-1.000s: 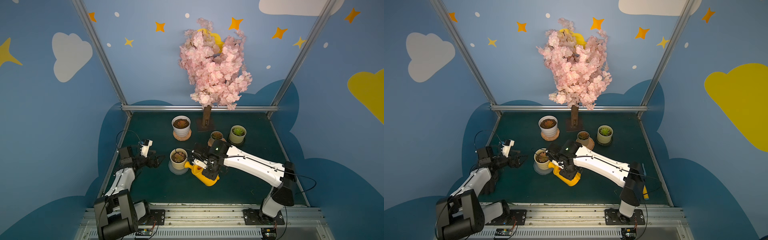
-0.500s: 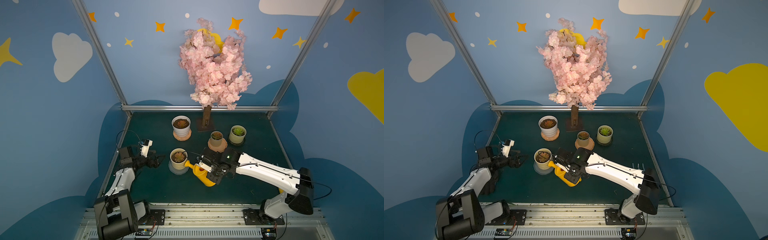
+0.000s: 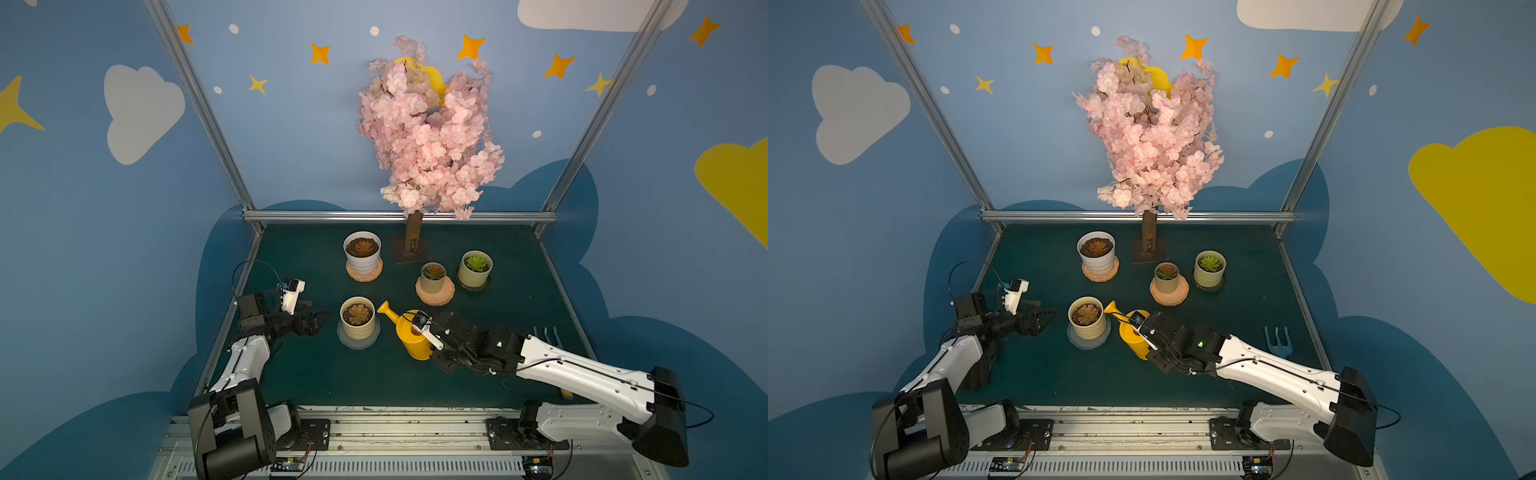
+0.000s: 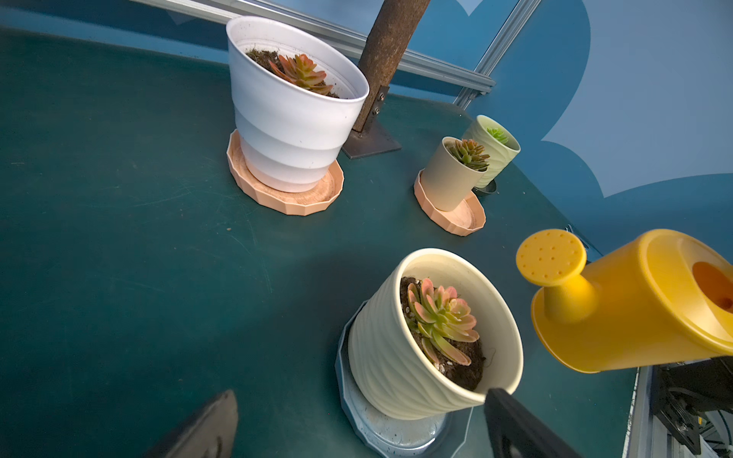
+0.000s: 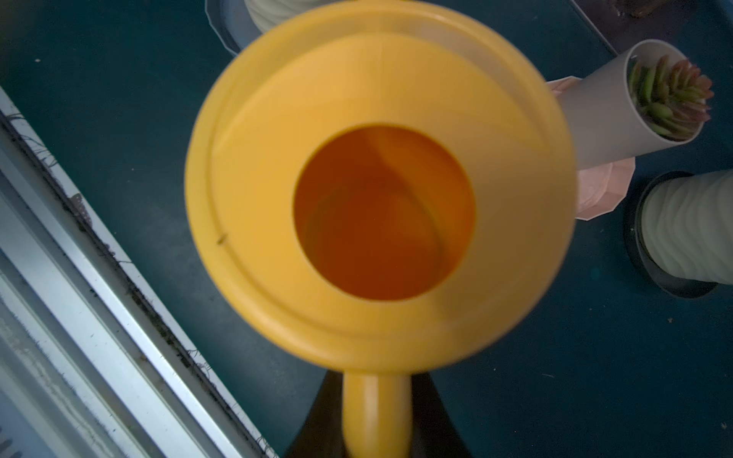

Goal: Water the succulent around the soil edge
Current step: Water the soil of the potted plant with water.

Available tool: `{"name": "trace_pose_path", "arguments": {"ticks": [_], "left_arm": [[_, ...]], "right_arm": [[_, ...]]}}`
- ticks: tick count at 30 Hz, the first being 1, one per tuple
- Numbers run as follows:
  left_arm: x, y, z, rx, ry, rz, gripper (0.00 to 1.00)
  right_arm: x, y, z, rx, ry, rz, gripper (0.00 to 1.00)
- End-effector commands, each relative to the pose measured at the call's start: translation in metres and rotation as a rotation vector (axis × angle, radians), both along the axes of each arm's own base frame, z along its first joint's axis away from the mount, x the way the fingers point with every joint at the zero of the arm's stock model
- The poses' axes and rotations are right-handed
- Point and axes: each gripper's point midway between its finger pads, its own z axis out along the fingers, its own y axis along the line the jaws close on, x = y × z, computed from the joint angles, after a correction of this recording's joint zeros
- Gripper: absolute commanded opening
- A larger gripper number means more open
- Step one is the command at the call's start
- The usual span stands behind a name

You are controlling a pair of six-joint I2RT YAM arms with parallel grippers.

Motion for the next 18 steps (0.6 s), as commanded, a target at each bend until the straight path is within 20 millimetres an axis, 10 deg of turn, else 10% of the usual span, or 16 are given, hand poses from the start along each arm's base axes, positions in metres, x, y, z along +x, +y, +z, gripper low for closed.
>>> {"name": "trace_pose_path", "arguments": {"ticks": [1, 14, 18], "left_arm": [[-0.002, -0.003, 0.002, 0.001, -0.014, -0.010, 1.00], [-0.002, -0.003, 0.002, 0.003, -0.016, -0.011, 1.00], [-0.002, -0.003, 0.002, 0.003, -0.014, -0.008, 1.00]], "right_arm": [[0.027, 0.019, 0.016, 0.183, -0.108, -0.082, 0.00], [0.058, 0.027, -0.040, 0.280, -0.078, -0.211, 0.00], [0.058, 0.018, -0.055, 0.277, -0.069, -0.254, 0.17]]}}
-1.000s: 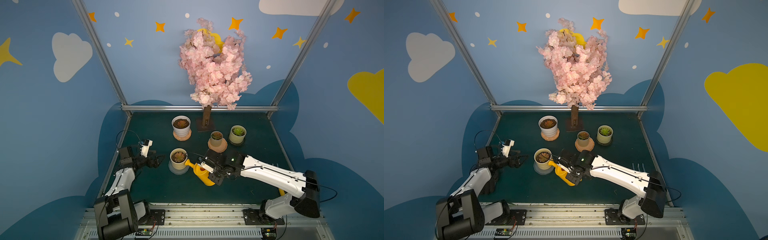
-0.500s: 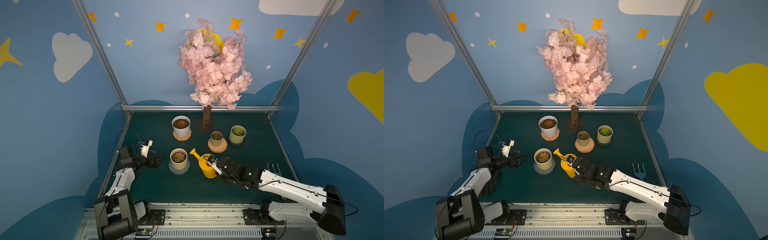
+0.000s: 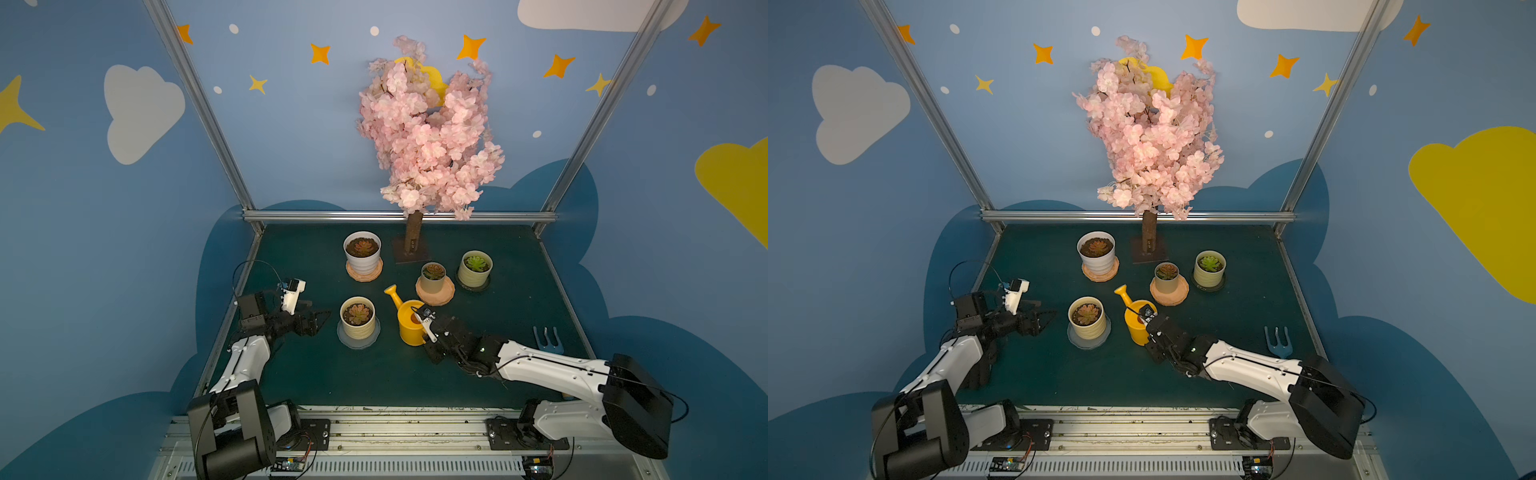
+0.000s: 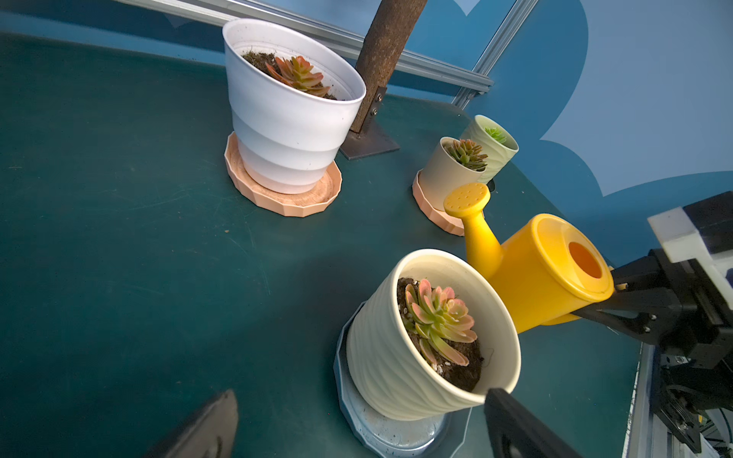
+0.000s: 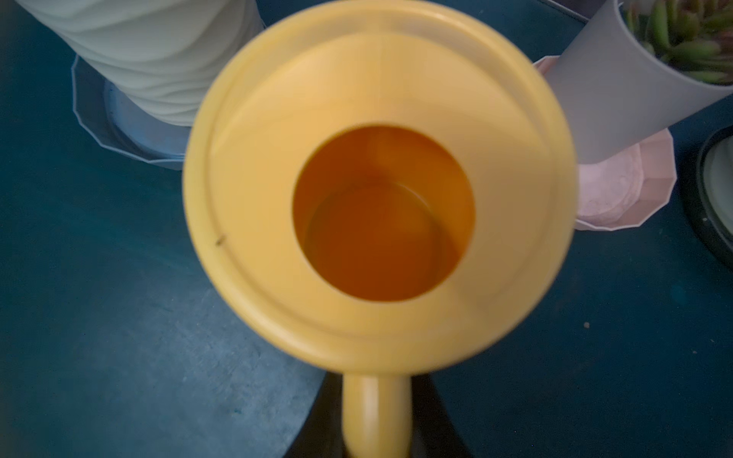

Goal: Water the succulent around the soil edge
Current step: Water the soil of the potted plant with water.

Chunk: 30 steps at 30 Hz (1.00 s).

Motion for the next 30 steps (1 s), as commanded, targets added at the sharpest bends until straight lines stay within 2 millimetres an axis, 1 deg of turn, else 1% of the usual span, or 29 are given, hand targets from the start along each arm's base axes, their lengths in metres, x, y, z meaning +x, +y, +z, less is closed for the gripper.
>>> {"name": "trace_pose_path", "arguments": {"ticks": [1, 2, 7, 8, 11, 12, 14, 17, 19, 23, 27, 30], "left_arm": [[-0.002, -0.002, 0.000, 0.001, -0.009, -0.006, 1.00], [-0.002, -0.002, 0.001, 0.001, -0.010, -0.005, 1.00], [-0.002, -0.002, 0.000, 0.002, -0.009, -0.005, 1.00], [-0.002, -0.002, 0.000, 0.001, -0.007, -0.005, 1.00], [-0.002, -0.002, 0.000, 0.001, -0.008, -0.005, 1.00], [-0.002, -0.002, 0.000, 0.002, -0.008, -0.004, 1.00], [-0.002, -0.002, 0.000, 0.002, -0.006, -0.003, 1.00], [-0.001, -0.001, 0.000, 0.002, -0.008, -0.003, 1.00], [-0.001, -0.001, 0.000, 0.002, -0.008, -0.001, 1.00], [-0.001, -0.001, 0.000, 0.004, -0.008, 0.000, 1.00], [-0.001, -0.001, 0.000, 0.003, -0.008, -0.002, 1.00], [-0.001, -0.001, 0.001, 0.003, -0.011, -0.003, 1.00]], "right_arm": [[0.010, 0.002, 0.004, 0.078, -0.028, -0.063, 0.24], [0.010, -0.001, 0.001, 0.077, -0.026, -0.077, 0.29], [0.008, -0.009, -0.010, 0.086, -0.017, -0.109, 0.39], [0.007, -0.010, -0.012, 0.088, -0.013, -0.114, 0.40], [0.006, -0.010, -0.019, 0.087, 0.002, -0.117, 0.39], [0.005, -0.010, -0.022, 0.084, 0.008, -0.117, 0.38], [0.005, -0.008, -0.024, 0.082, 0.014, -0.114, 0.31], [0.006, -0.006, -0.024, 0.078, 0.016, -0.107, 0.11], [0.008, -0.004, -0.022, 0.067, 0.015, -0.103, 0.00], [0.013, -0.001, -0.009, 0.035, 0.008, -0.106, 0.00], [0.021, 0.004, 0.017, -0.008, 0.004, -0.087, 0.00], [0.030, 0.006, 0.029, -0.057, 0.029, -0.064, 0.00]]}}
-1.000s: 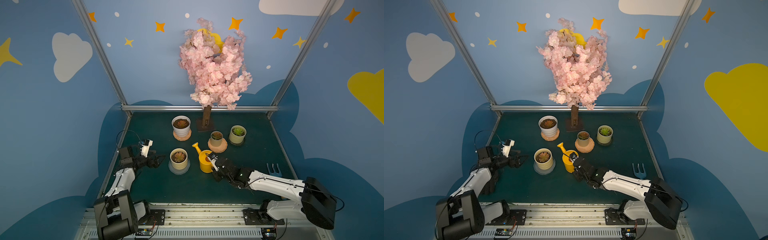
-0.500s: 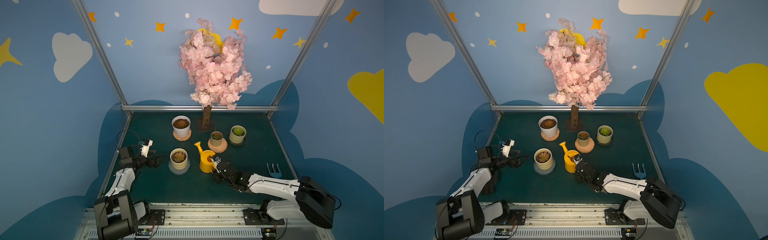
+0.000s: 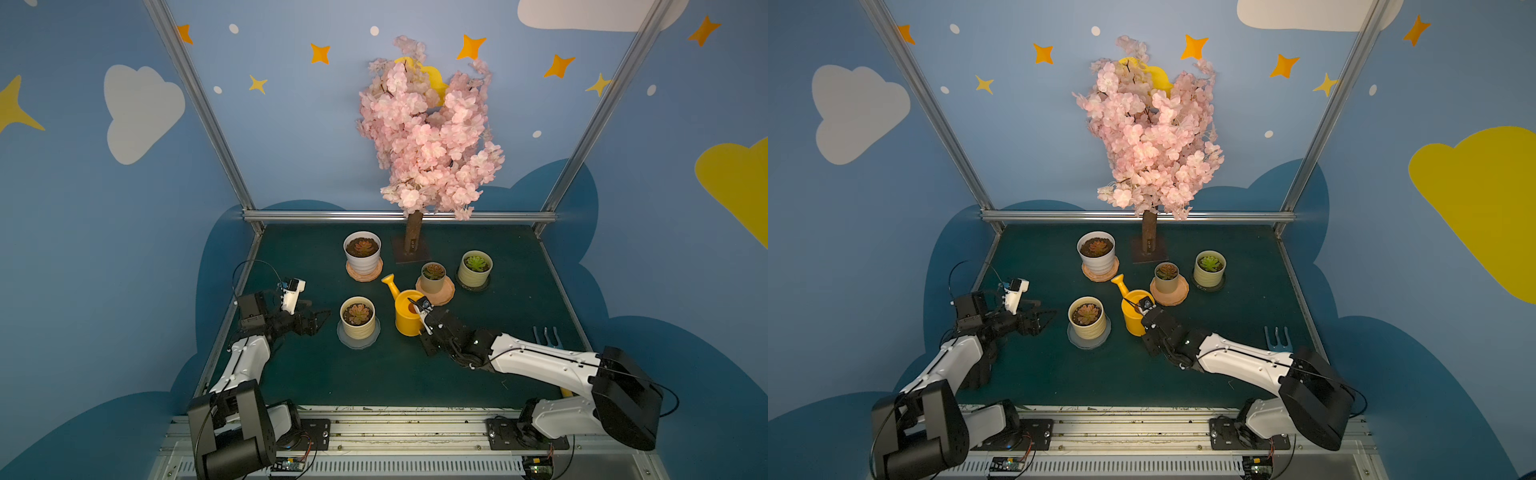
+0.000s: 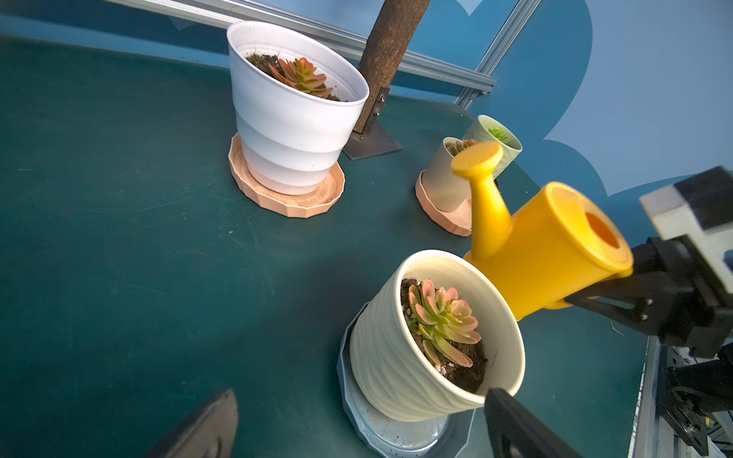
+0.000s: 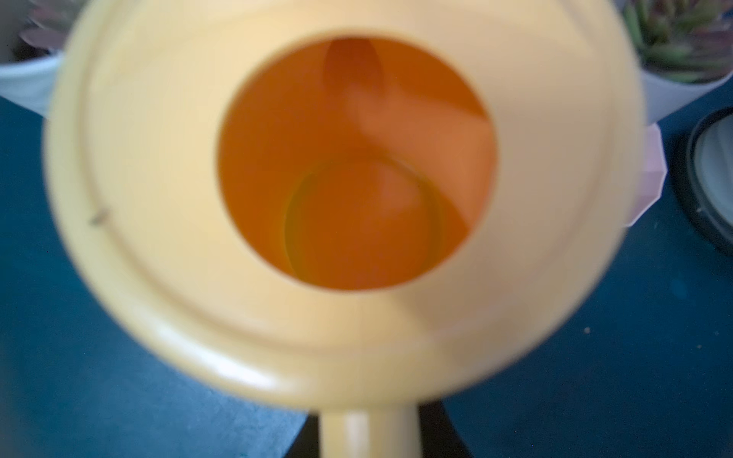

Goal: Water the succulent around the soil edge
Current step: Water the soil of the potted plant with water.

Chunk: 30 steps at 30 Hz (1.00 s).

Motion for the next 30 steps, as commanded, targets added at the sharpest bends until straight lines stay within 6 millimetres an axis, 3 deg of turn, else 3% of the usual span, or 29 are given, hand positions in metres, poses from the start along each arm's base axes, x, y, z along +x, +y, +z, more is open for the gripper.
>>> {"name": "trace_pose_path", "arguments": {"ticks": [1, 8, 30], "left_arm": [[-0.002, -0.002, 0.001, -0.004, -0.005, -0.008, 1.00], [-0.002, -0.002, 0.000, -0.004, -0.006, -0.008, 1.00], [-0.003, -0.003, 0.002, -0.007, -0.010, -0.012, 1.00]], "right_arm": [[0.010, -0.005, 0.010, -0.086, 0.026, 0.015, 0.00], [0.028, -0.002, 0.015, -0.167, 0.102, 0.040, 0.00], [0.053, 0.010, 0.019, -0.327, 0.208, 0.067, 0.00]]}}
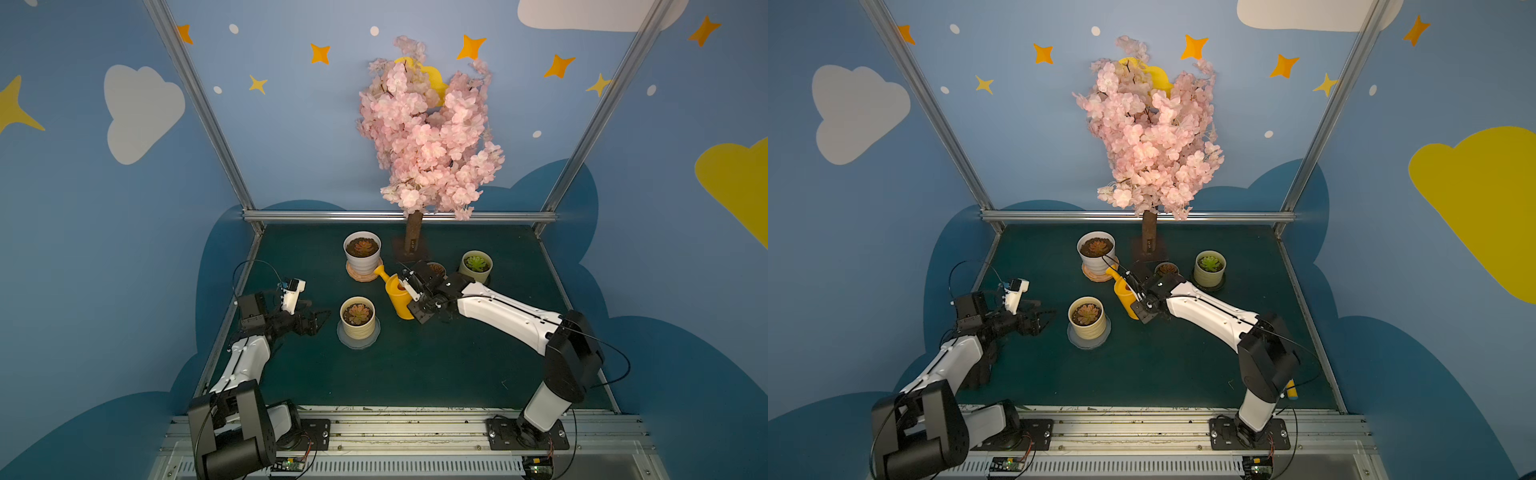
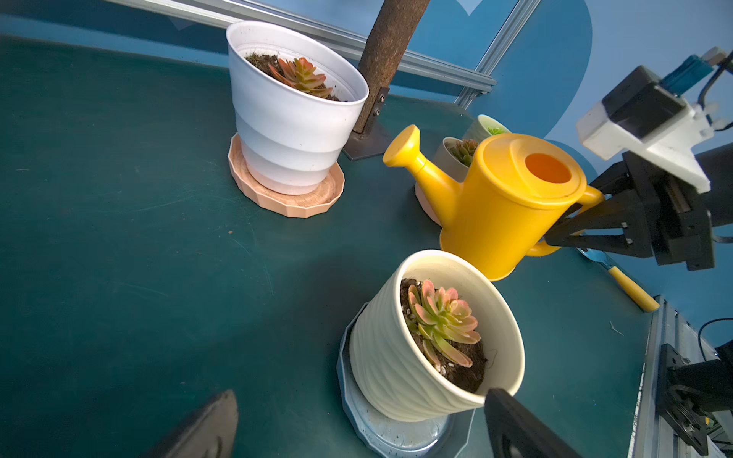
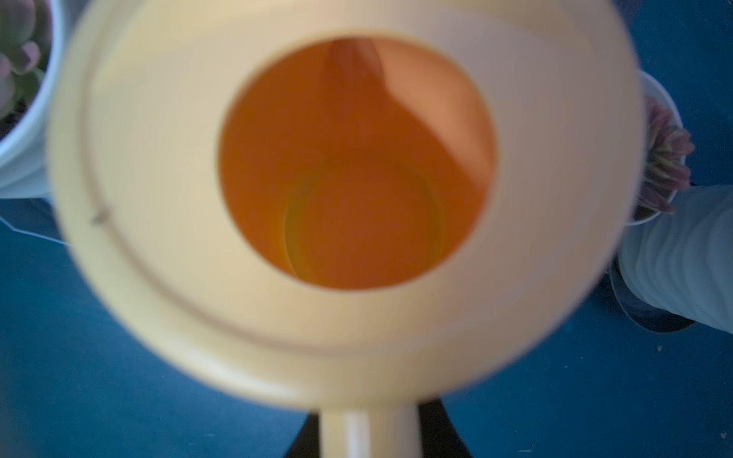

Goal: Water the succulent around the soil edge
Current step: Water the soil of the potted plant with water.

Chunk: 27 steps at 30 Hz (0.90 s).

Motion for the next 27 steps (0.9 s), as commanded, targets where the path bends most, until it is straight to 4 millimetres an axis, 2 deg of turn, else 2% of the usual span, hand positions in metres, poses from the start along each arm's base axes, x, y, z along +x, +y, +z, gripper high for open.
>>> {"name": "trace_pose_path", "arguments": {"ticks": [1, 27], "left_arm": [[-0.003, -0.003, 0.002, -0.006, -0.010, -0.012, 1.00], [-0.003, -0.003, 0.002, -0.007, -0.009, -0.013, 1.00]], "right_arm": [[0.002, -0.003, 0.002, -0.037, 0.022, 0.003, 0.00], [0.027, 0.009, 0.012, -0.107, 0.072, -0.006, 0.00]]}}
